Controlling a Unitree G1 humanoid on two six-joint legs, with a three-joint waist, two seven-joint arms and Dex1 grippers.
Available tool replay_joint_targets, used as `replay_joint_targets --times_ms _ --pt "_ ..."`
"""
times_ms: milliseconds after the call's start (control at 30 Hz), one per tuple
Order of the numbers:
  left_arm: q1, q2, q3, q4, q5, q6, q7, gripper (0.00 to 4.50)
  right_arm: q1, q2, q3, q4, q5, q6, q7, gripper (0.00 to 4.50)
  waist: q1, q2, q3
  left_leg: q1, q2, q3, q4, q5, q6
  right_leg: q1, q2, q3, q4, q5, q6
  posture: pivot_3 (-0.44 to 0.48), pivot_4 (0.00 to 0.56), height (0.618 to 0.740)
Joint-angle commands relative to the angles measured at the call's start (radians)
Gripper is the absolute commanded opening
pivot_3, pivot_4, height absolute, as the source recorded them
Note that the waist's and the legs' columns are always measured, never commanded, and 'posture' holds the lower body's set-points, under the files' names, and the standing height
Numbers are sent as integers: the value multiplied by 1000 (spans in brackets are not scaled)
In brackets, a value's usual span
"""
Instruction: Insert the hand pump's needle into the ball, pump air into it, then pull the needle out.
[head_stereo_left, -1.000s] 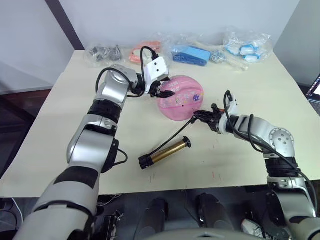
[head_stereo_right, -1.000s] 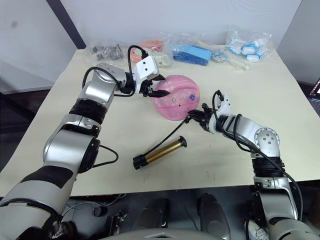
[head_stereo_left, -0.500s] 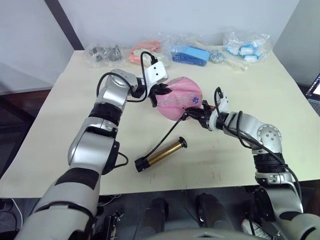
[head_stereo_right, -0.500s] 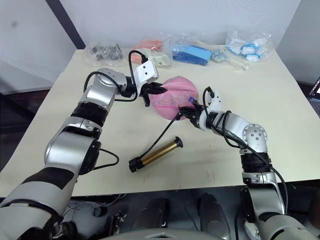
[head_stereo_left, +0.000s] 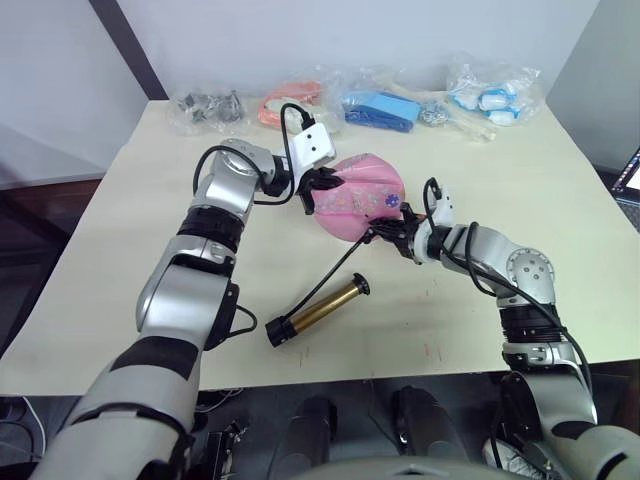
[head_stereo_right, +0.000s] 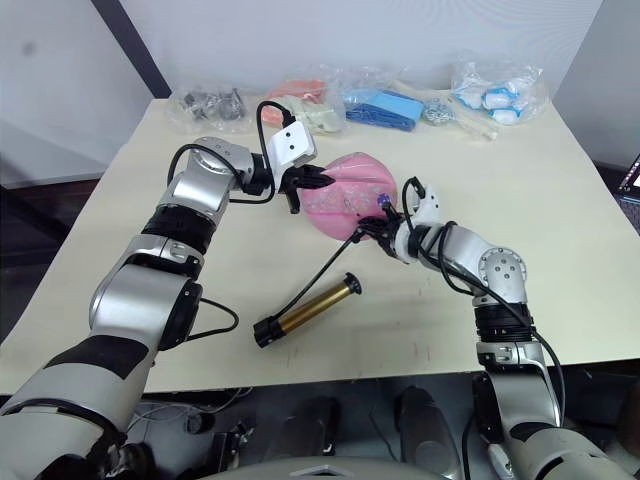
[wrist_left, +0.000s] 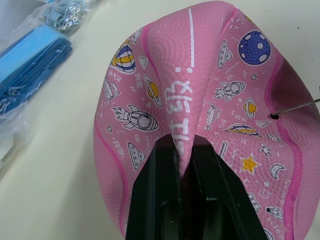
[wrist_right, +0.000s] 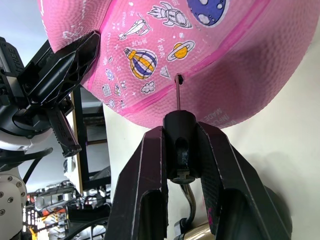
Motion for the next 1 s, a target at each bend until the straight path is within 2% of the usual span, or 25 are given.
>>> replay_joint_targets --times_ms 33,667,1000 --pt "1 0 15 -34 -11 -14 -3 0 -17 2 -22 -8 13 19 0 314 0 0 0 0 0 0 0 0 0 0 0 0 0 0 0 0 150 740" --pt "39 8 27 -96 -21 -28 -20 0 -49 19 -37 66 -6 75 -12 314 0 0 0 0 0 0 0 0 0 0 0 0 0 0 0 0 150 740" --pt "51 12 32 -115 -27 -22 -25 0 -44 31 -71 86 7 87 -68 314 0 0 0 0 0 0 0 0 0 0 0 0 0 0 0 0 150 740"
